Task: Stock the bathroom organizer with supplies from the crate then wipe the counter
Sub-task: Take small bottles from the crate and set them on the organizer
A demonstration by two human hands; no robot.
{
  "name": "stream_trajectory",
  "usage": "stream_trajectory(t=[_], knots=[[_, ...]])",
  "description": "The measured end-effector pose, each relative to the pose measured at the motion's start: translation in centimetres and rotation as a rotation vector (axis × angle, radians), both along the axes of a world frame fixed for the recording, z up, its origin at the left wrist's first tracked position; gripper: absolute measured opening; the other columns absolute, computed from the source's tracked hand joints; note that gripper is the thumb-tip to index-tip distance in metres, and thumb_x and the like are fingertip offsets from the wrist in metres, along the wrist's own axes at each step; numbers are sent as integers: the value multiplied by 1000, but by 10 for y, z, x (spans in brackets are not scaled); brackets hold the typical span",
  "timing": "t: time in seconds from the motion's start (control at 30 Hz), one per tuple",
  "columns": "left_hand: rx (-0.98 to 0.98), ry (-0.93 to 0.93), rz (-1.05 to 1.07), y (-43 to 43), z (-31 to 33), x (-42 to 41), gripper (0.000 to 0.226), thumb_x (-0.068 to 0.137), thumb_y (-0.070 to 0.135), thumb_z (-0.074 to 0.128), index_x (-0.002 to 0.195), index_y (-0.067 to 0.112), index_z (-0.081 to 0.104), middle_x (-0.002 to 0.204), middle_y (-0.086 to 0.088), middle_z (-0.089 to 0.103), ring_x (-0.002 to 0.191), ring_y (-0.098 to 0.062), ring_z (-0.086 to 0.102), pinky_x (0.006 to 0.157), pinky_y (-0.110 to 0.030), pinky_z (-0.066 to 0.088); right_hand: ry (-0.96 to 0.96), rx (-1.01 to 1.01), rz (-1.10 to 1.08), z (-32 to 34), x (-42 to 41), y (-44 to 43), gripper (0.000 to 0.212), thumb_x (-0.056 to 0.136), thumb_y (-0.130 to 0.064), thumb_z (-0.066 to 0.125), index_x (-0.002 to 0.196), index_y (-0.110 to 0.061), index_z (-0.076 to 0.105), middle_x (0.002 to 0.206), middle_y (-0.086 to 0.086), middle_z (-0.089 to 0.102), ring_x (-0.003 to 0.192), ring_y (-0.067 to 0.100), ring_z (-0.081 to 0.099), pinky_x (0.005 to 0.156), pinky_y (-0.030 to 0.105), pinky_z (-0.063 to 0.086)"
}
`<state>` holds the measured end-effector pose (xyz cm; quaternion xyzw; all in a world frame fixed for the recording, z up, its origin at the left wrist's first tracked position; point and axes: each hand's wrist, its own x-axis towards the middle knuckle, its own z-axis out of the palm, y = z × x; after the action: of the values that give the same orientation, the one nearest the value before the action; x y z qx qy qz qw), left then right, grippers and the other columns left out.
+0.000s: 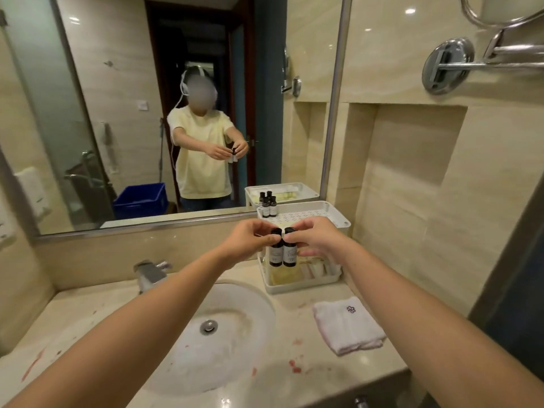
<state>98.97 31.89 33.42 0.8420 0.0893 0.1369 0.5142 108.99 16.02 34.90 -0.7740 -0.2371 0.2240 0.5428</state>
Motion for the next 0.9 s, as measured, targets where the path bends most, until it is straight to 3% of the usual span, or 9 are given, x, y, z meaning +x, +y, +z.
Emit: stream_trajectory(t=[0.13,0.27,0.37,0.47,0.53,0.7,0.9], knots=[[36,-11,-5,16,5,42,13,84,17,74,93,25,70,82,7,71,66,5,63,57,-10,45,13,-8,-22,4,41,14,22,77,-9,80,93,-17,66,96,3,71,87,14,69,64,26,57],[106,5,-7,34,10,84,19,83,18,75,101,23,70,89,6,71,77,-3,63,67,-17,49,23,-6,-14,5,85,32,25,77,-8,80,97,-15,67,99,4,71,96,18,69,79,36,59],[182,-3,17,46,17,116,24,83,20,75,106,19,70,93,6,69,84,-5,64,75,-22,53,22,-1,6,9,118,45,29,76,-7,81,101,-14,67,98,3,71,94,16,69,78,35,60],[225,-4,36,58,21,153,20,83,19,76,102,19,71,88,11,68,77,1,62,61,-9,48,27,-4,33,12,155,58,31,77,-6,80,105,-11,67,97,3,70,91,14,68,74,30,60],[238,16,48,65,20,179,21,83,18,75,103,16,71,88,9,69,77,-2,63,58,-7,46,31,-18,48,13,181,66,30,77,-5,79,104,-11,67,98,4,70,91,15,68,73,30,60],[284,54,113,79,16,239,21,83,19,76,103,14,71,91,3,71,84,-12,66,76,-31,57,16,-49,73,9,245,86,32,77,-7,80,106,-13,67,107,5,67,100,20,66,73,30,59],[331,127,153,93,3,292,18,82,17,76,99,17,70,89,2,72,85,-13,68,84,-38,56,-25,-110,90,-11,303,113,25,76,-9,80,97,-17,69,97,2,68,86,13,65,67,28,57]])
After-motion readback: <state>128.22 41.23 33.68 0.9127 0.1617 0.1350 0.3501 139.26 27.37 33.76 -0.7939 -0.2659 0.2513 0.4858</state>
